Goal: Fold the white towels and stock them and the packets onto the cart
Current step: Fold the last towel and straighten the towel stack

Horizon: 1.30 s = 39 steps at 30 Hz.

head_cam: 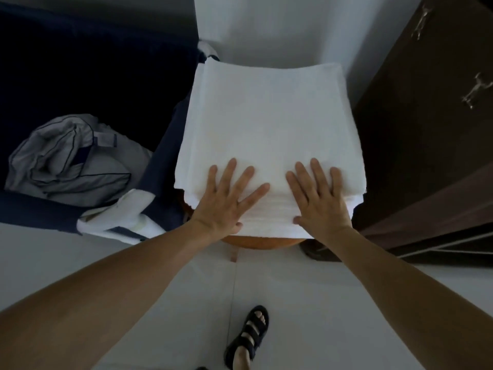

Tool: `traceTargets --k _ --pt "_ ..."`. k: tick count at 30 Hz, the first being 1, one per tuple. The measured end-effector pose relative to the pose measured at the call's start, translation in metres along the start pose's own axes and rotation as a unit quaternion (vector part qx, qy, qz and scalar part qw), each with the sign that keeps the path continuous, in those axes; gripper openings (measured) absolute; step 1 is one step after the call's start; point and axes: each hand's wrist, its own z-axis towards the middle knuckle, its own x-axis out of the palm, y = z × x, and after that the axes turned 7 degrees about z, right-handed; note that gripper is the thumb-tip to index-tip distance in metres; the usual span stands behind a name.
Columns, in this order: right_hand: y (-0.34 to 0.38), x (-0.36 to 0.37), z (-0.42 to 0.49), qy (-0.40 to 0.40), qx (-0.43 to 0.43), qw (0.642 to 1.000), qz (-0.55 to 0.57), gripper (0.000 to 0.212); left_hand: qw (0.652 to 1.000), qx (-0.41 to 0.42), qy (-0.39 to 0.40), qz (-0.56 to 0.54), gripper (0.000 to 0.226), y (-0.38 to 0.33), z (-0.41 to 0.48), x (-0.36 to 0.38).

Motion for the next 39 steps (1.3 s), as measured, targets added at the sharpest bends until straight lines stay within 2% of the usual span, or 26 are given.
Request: traceTargets --k 3,7,9,11,14,16,22,26,29,31,32,33,34,35,36,37,38,39 --pt "0.001 0.004 0.002 -0.023 -0.011 0.999 -0.028 0.146 0.999 0.003 -0.045 0.017 0.135 -0.008 0.002 0.009" --pt "-0.002 0.007 0.001 -0.066 -0.017 0.996 -0.051 0.115 0.998 0.0 -0.062 0.028 0.131 -0.002 0.009 0.008" --pt "0.0 0.009 -0.001 -0.087 -0.02 0.995 -0.049 0.108 0.997 -0.002 -0.065 0.031 0.131 -0.001 0.009 0.006" --pt "0.004 0.008 -0.003 -0.093 -0.021 0.994 -0.047 0.112 0.997 -0.004 -0.065 0.036 0.13 -0.001 0.011 0.002" --pt "0.007 0.003 0.002 -0.083 -0.014 0.996 -0.035 0.136 0.996 -0.012 -0.077 0.033 0.127 0.003 0.019 -0.006" --pt "0.006 -0.003 0.009 -0.068 -0.014 0.997 -0.032 0.141 0.994 -0.015 -0.105 0.028 0.125 0.006 0.026 -0.013" --pt "0.013 -0.007 0.022 -0.043 0.013 0.997 -0.057 0.122 0.991 0.008 -0.131 0.011 0.124 0.013 0.032 -0.018" --pt "0.006 -0.017 0.035 -0.088 0.022 0.996 -0.007 0.118 0.988 0.01 -0.152 0.02 0.122 0.018 0.031 -0.018" --pt "-0.005 -0.031 0.046 -0.107 0.035 0.993 0.036 0.121 0.977 -0.034 -0.207 -0.036 0.097 0.016 0.005 -0.018" --pt "-0.013 -0.037 0.051 -0.095 0.038 0.993 0.053 0.121 0.959 0.019 -0.262 -0.109 0.061 0.003 -0.024 -0.01" --pt "-0.016 -0.04 0.053 -0.087 0.04 0.994 0.057 0.121 0.953 0.064 -0.243 -0.17 0.04 -0.004 -0.037 -0.004" --pt "-0.018 -0.043 0.055 -0.08 0.042 0.994 0.06 0.122 0.948 0.081 -0.175 -0.255 0.021 -0.009 -0.045 -0.004" --pt "-0.02 -0.046 0.056 -0.074 0.044 0.994 0.062 0.122 0.932 0.047 -0.084 -0.35 0.009 -0.012 -0.046 -0.008" --pt "-0.022 -0.047 0.058 -0.072 0.044 0.994 0.066 0.122 0.895 -0.04 0.01 -0.445 0.009 -0.012 -0.041 -0.016" --pt "-0.023 -0.048 0.058 -0.072 0.042 0.994 0.071 0.122 0.813 -0.155 0.087 -0.554 0.015 -0.012 -0.032 -0.022" --pt "-0.024 -0.048 0.058 -0.072 0.039 0.994 0.075 0.121 0.686 -0.26 0.137 -0.665 0.021 -0.011 -0.021 -0.028" --pt "-0.024 -0.048 0.057 -0.073 0.035 0.994 0.079 0.12 0.553 -0.336 0.149 -0.748 0.026 -0.01 -0.013 -0.03" --pt "-0.024 -0.048 0.057 -0.073 0.032 0.993 0.082 0.119 0.437 -0.389 0.141 -0.799 0.031 -0.009 -0.008 -0.03"
